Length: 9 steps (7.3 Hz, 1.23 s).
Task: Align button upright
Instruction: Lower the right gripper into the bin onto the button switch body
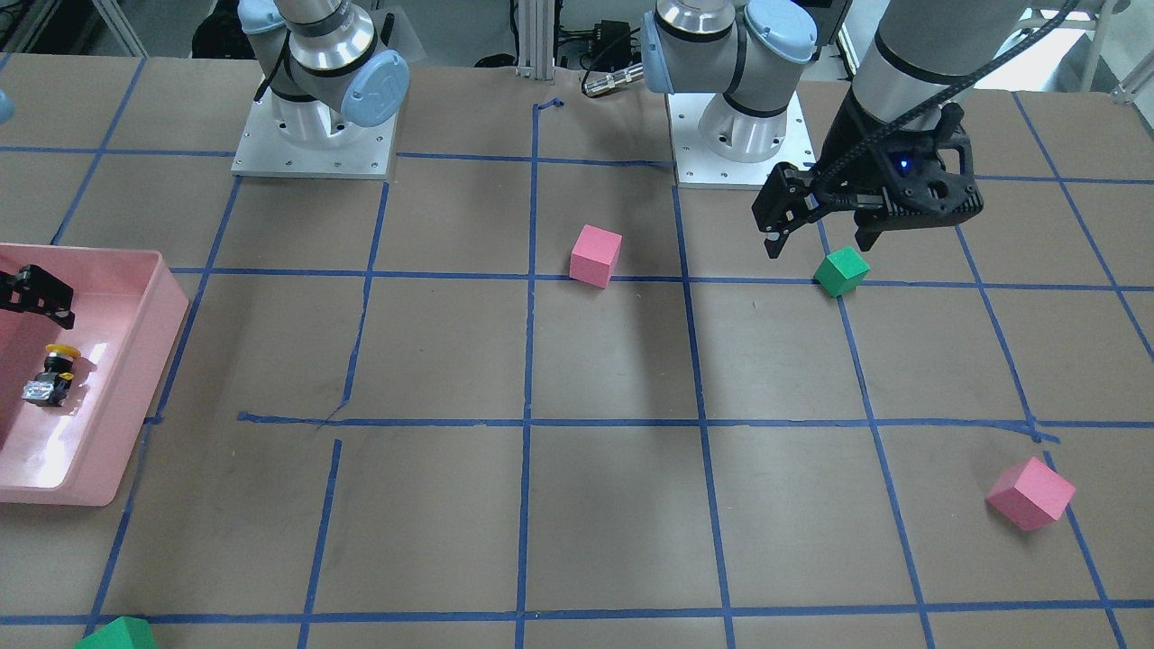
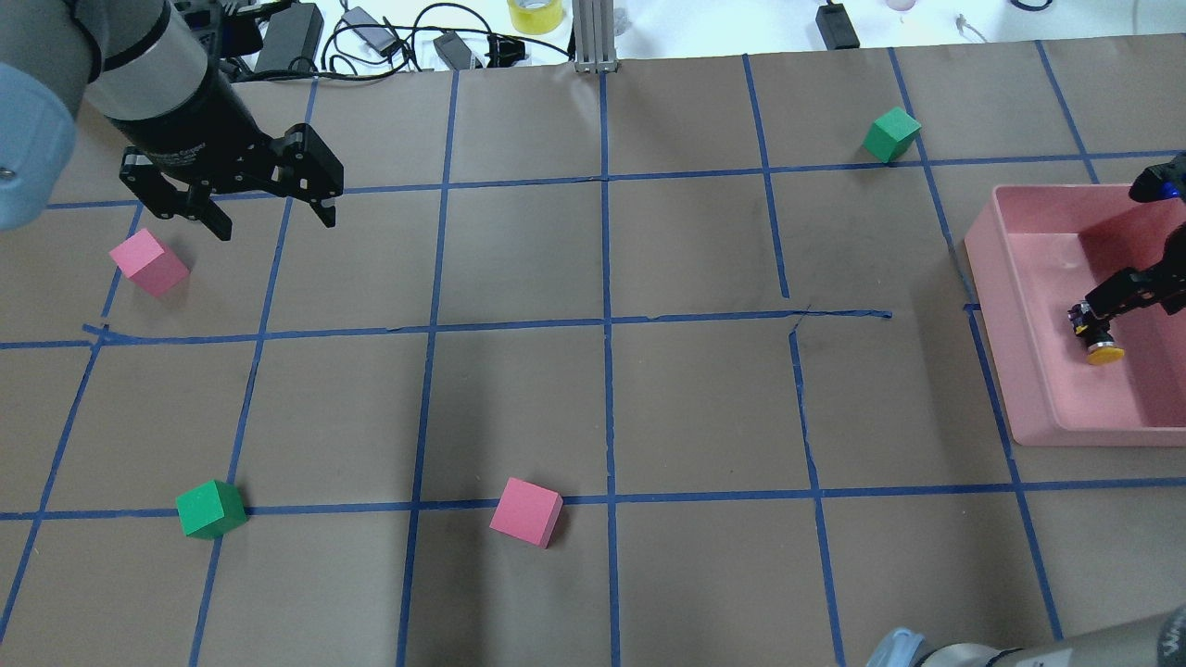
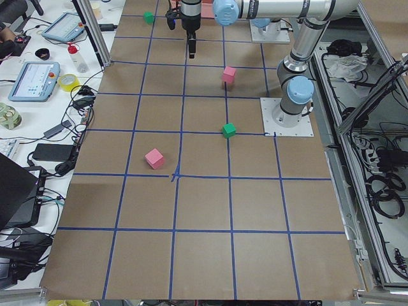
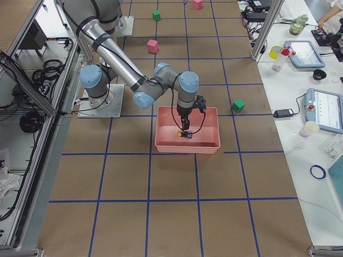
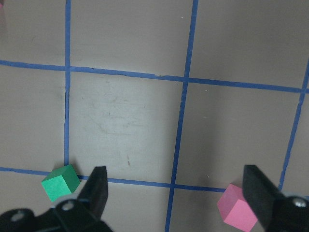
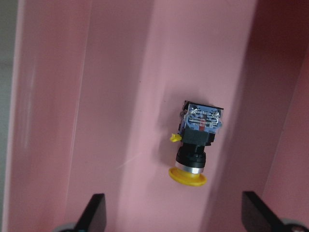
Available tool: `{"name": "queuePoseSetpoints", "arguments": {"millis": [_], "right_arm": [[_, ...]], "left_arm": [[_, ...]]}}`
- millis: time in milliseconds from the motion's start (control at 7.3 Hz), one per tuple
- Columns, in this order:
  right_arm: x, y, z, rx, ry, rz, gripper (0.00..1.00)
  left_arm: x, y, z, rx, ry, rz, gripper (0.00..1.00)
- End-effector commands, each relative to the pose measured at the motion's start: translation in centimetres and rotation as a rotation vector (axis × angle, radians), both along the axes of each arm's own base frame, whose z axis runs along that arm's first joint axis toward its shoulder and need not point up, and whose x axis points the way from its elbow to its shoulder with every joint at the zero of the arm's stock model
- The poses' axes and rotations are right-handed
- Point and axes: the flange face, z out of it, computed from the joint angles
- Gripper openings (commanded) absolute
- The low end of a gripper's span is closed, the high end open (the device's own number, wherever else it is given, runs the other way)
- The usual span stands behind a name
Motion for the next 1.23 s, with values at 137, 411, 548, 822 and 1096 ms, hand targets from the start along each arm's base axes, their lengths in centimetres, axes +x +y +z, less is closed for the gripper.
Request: {"name": "queuePoseSetpoints", "arguments": {"millis": [137, 411, 548, 822, 1096], "right_arm": [[0.1, 0.4, -1.6, 0.015, 0.001, -0.004, 1.00], [0.0, 0.2, -2.7, 0.032, -0.009, -0.003, 1.00], [-0.3, -0.1, -3.0, 0.031, -0.011, -0.003, 1.00], [-0.8, -0.8, -3.6, 0.010, 0.004, -0.005, 1.00], [-0.8, -1.3, -4.5, -0.010, 0.004, -0.043, 1.00]], "left_arm": [[0.0, 0.1, -0.3, 0.007, 0.000, 0.000, 1.00], [0.0, 0.1, -0.5, 0.010, 0.000, 0.000, 1.00], [0.0, 0.1, -0.5, 0.012, -0.001, 0.000, 1.00], [-0.1, 0.0, -0.6, 0.013, 0.002, -0.002, 1.00], [-0.1, 0.0, -0.6, 0.013, 0.002, -0.002, 1.00]]}}
